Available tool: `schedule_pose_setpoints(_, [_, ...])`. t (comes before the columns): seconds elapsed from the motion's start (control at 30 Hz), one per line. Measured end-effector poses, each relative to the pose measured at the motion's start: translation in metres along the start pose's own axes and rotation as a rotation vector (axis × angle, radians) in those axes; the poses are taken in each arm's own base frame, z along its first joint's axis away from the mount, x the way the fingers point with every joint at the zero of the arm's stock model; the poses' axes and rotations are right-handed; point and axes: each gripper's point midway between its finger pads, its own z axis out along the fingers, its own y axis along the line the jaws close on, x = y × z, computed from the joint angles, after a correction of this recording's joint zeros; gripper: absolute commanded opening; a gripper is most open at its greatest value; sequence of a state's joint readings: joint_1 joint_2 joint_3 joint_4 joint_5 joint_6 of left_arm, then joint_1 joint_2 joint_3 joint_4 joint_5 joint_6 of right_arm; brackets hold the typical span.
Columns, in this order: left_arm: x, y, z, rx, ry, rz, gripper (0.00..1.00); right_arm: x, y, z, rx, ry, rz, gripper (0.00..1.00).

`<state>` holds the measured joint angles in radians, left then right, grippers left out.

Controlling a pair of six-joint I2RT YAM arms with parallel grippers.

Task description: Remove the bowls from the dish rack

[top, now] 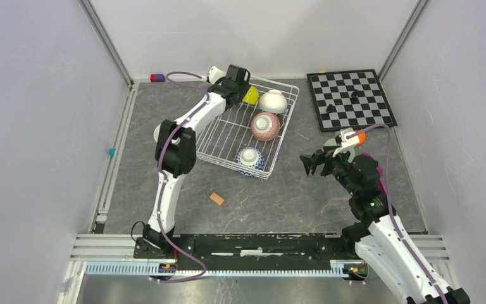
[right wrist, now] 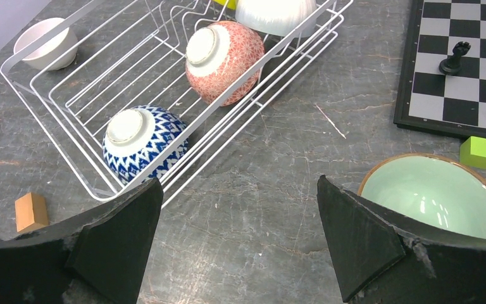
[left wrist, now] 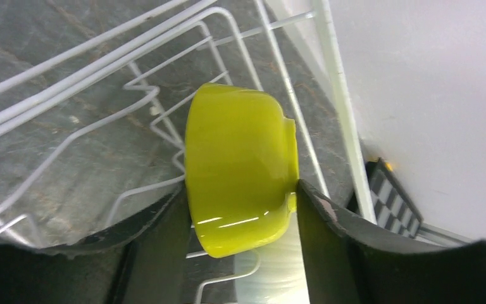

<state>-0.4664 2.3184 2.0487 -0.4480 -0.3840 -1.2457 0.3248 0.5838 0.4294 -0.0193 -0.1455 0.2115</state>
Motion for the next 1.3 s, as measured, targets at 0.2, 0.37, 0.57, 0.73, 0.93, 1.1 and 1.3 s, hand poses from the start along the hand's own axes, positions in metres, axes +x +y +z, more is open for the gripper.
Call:
schedule_pose_setpoints(0.2, [-0.003,-0.023,0.002,0.105,0.014,-0.020,0.43,0.000,0.000,0.000,0.000,0.000,0.000,0.98])
schedule_pose_setpoints(0.37, [-0.008,-0.040,0.002,0.194,0.039,-0.029,0.30,0.000,0.000,0.000,0.000,-0.001,0.000,0.98])
schedule_pose_setpoints(0.57, [-0.004,-0.048,0.000,0.244,0.065,-0.010,0.27,-0.004,0.001,0.000,-0.001,-0.008,0.000,0.98])
schedule_pose_setpoints(0.73, [-0.001,-0.050,-0.001,0.260,0.081,-0.001,0.44,-0.004,0.001,0.000,-0.001,-0.009,-0.001,0.98])
schedule_pose_setpoints(0.93, [-0.002,-0.049,-0.001,0.262,0.089,-0.004,0.54,-0.004,0.001,0.000,-0.001,-0.008,-0.001,0.98])
schedule_pose_setpoints(1.1, [-0.002,-0.050,0.012,0.261,0.084,-0.009,0.43,-0.002,0.000,0.001,0.000,0.001,0.001,0.98])
schedule_pose_setpoints(1.3, [0.002,-0.054,0.029,0.274,0.090,-0.024,0.32,0.001,-0.001,0.002,0.002,0.012,0.002,0.98])
